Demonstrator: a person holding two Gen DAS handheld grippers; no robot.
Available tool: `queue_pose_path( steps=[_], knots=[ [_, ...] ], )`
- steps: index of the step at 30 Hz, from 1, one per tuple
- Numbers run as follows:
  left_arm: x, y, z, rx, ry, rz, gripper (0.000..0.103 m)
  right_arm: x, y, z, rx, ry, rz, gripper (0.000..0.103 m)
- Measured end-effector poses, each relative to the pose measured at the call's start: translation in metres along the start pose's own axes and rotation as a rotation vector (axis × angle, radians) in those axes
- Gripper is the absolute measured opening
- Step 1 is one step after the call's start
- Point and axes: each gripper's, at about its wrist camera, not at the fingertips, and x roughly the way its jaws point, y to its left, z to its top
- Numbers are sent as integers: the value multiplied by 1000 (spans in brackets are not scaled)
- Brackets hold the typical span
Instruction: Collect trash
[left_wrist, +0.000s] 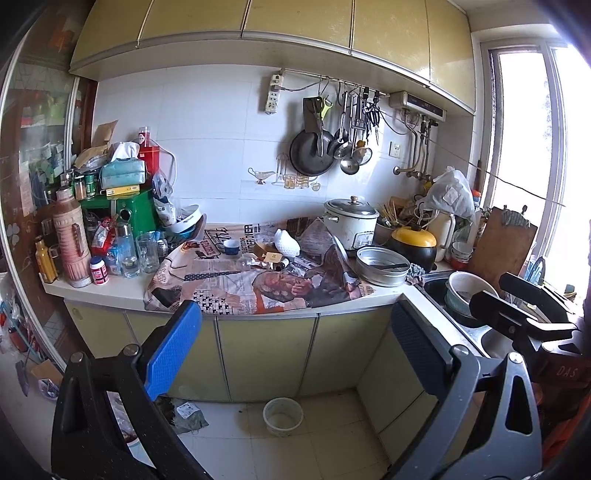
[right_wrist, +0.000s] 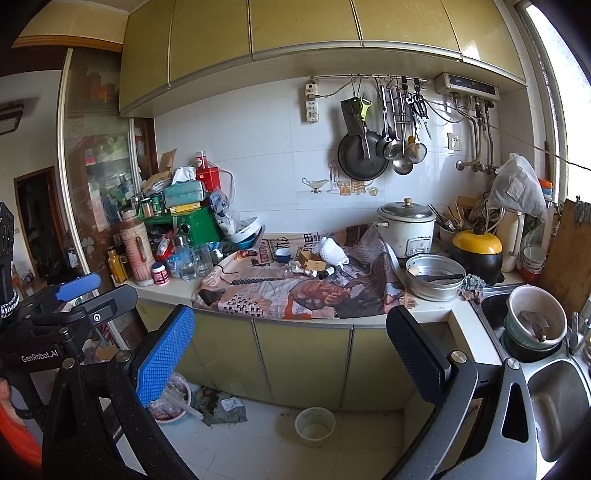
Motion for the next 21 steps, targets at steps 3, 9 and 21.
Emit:
queue_pose_path(
  steps=[3, 9, 21],
  knots=[
    [0, -1, 0, 2, -1, -1, 103, 0, -1, 0, -3, -1, -7, 103],
    [1, -6, -1, 10, 1, -4, 103, -1, -6, -1, 7, 0, -5, 103],
    [6, -8, 0, 10, 3, -12, 103, -2, -11, -1, 14, -4, -5, 103]
  ],
)
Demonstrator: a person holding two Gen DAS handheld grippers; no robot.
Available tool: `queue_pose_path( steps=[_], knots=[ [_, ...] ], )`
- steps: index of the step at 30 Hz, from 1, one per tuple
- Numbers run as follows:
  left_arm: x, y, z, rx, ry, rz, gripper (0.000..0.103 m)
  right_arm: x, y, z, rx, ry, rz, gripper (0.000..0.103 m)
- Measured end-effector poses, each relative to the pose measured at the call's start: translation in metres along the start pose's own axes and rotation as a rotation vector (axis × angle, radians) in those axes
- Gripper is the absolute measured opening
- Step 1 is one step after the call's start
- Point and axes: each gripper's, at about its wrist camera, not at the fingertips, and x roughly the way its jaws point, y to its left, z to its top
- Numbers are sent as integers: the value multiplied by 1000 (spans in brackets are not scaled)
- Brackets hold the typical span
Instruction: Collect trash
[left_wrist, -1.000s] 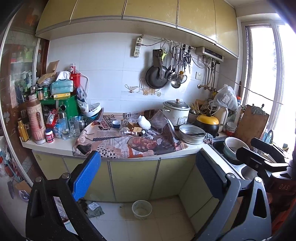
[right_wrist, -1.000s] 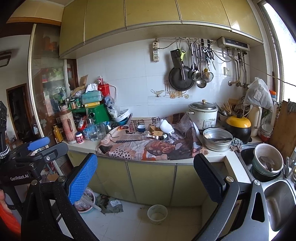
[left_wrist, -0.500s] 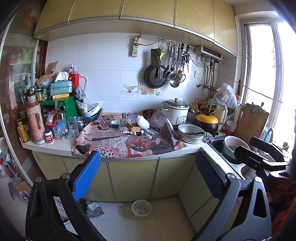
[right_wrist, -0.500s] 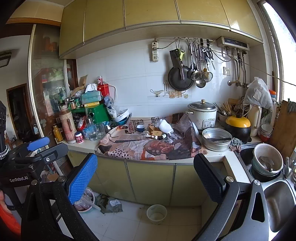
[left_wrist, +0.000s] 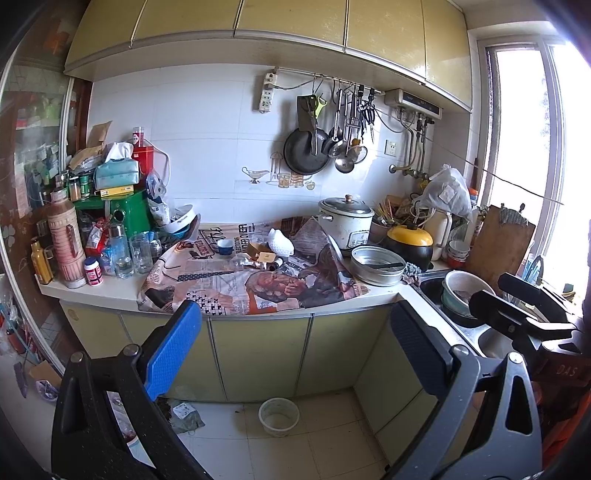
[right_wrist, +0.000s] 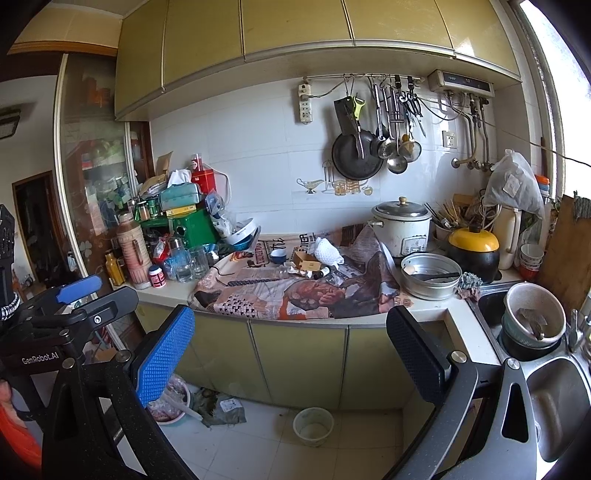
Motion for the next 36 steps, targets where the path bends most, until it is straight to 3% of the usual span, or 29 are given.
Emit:
queue_pose_path(
  steps=[18, 28, 36],
  knots=[
    [32, -16, 9, -13, 15, 44, 103, 18, -20, 6, 5, 8, 45, 103],
    [82, -27, 21, -33, 24, 76, 103, 48, -51, 15, -3, 15, 55, 103],
    [140, -9, 46, -39, 16, 138, 103, 100, -74, 29, 18, 60, 20, 103]
  ],
)
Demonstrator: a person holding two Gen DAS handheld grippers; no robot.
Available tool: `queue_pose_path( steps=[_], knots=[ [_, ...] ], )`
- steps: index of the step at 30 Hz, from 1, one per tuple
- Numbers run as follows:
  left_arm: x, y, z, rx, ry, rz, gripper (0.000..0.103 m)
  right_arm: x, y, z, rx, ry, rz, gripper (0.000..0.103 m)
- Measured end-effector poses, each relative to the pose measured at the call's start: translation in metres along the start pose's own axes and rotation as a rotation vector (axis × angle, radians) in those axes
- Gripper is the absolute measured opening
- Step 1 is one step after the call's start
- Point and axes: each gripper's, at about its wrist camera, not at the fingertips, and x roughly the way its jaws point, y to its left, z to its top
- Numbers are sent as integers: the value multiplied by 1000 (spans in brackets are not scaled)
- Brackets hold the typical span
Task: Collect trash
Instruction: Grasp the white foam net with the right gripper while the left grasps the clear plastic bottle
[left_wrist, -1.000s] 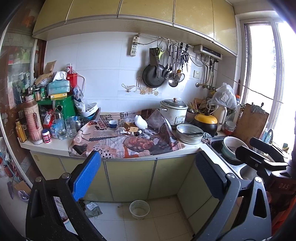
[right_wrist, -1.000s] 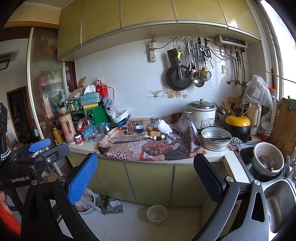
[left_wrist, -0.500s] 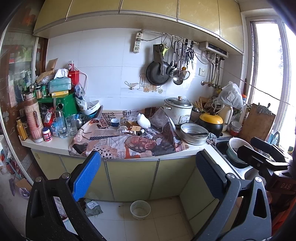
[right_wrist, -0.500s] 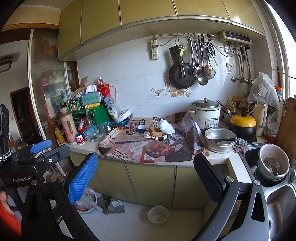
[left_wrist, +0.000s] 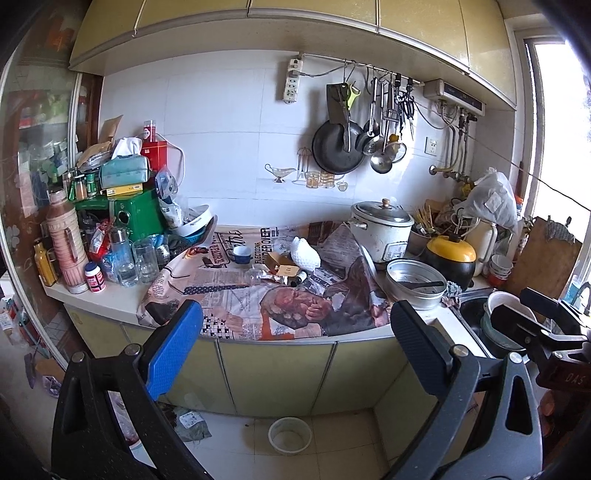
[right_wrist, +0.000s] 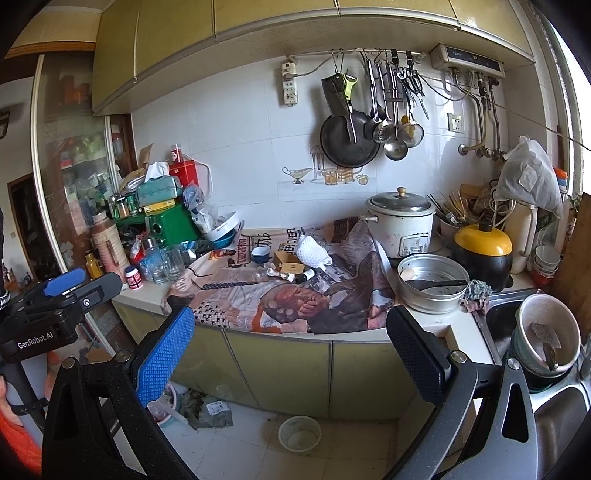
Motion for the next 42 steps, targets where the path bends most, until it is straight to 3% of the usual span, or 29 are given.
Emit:
queue_pose_path(
  steps=[8, 18, 24, 28, 36, 42],
  knots=[
    [98, 41, 23, -27, 43, 72, 103, 70, -20, 13, 77, 74, -21, 103],
    [243, 110, 60, -38, 170, 47, 103, 177, -22, 45, 146, 146, -104, 103],
    [317, 127, 63, 7, 258, 26, 103, 236, -20, 58, 197, 183, -128, 103],
    [362, 132, 61, -3, 324, -1, 103, 276, -21, 66, 223, 229, -120, 102],
    [437, 132, 58, -14, 390, 29, 100, 360, -37, 78, 233, 299, -82, 98],
    [479, 127, 53, -29, 426, 76, 100, 438, -57, 82, 238, 405, 9, 84]
  ],
)
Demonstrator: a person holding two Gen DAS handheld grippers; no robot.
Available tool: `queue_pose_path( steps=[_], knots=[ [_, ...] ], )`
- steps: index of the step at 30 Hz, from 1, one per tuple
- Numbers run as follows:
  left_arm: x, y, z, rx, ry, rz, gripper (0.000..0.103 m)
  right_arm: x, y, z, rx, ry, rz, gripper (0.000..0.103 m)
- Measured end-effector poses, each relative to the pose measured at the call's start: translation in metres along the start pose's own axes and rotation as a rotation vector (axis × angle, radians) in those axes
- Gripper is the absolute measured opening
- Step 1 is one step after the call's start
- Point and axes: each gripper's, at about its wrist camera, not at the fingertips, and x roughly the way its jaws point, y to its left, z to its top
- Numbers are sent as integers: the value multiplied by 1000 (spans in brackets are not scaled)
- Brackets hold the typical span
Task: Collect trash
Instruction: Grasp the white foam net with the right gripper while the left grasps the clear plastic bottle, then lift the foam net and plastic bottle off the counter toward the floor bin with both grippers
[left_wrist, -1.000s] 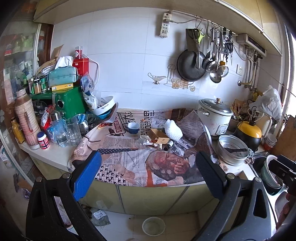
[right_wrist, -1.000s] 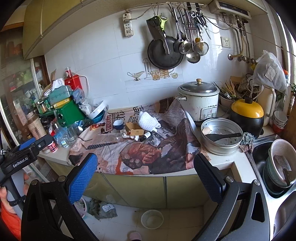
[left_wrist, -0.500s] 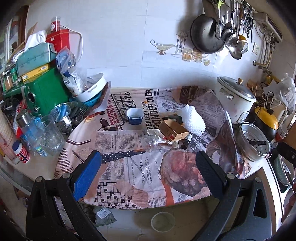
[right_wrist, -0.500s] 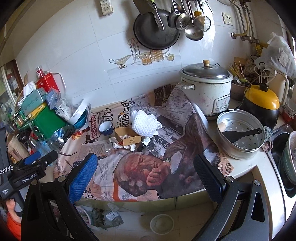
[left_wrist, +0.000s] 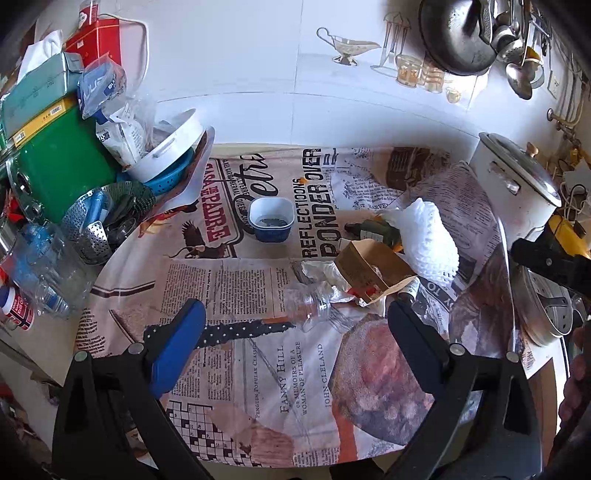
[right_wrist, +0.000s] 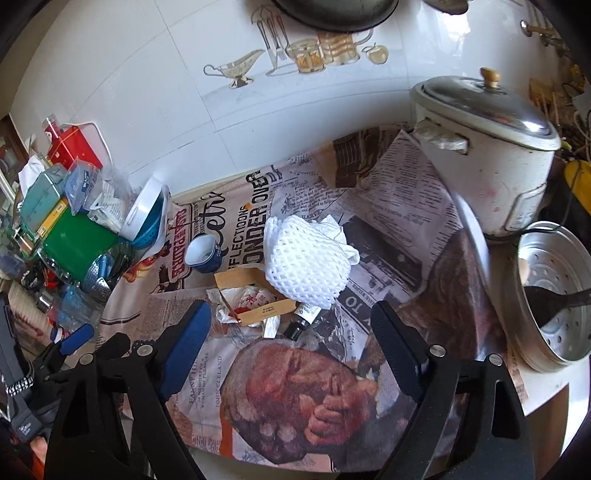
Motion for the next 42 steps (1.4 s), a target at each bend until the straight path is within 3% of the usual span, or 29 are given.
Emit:
queue_pose_path(
  steps=[8, 12, 18, 21, 24, 29, 37, 42],
  knots=[
    [74, -2, -4, -67, 133, -7, 87, 76, 0, 22, -43, 121, 61, 59],
    [100, 0, -10, -97, 196, -20, 80, 98, 1, 27, -47, 144, 61, 53],
    [116, 2, -9, -111, 206, -31, 76, 115, -8, 28, -36, 168, 27, 37],
    [123, 3, -8, -124, 219, -50, 70, 118, -12, 28, -30, 169, 30, 29],
    [131, 1, -9, -127, 236, -62, 64, 119, -13, 28, -39, 178, 43, 14],
    [140, 0, -13, -116, 266, -51, 47, 111, -14, 29, -52, 158, 46, 10],
    [134, 15, -17, -124, 258, 3, 46, 87, -22, 32, -29, 102, 40, 9],
    [122, 33, -16, -148, 236, -21, 45, 67, -21, 28, -13, 63, 28, 9]
  ],
)
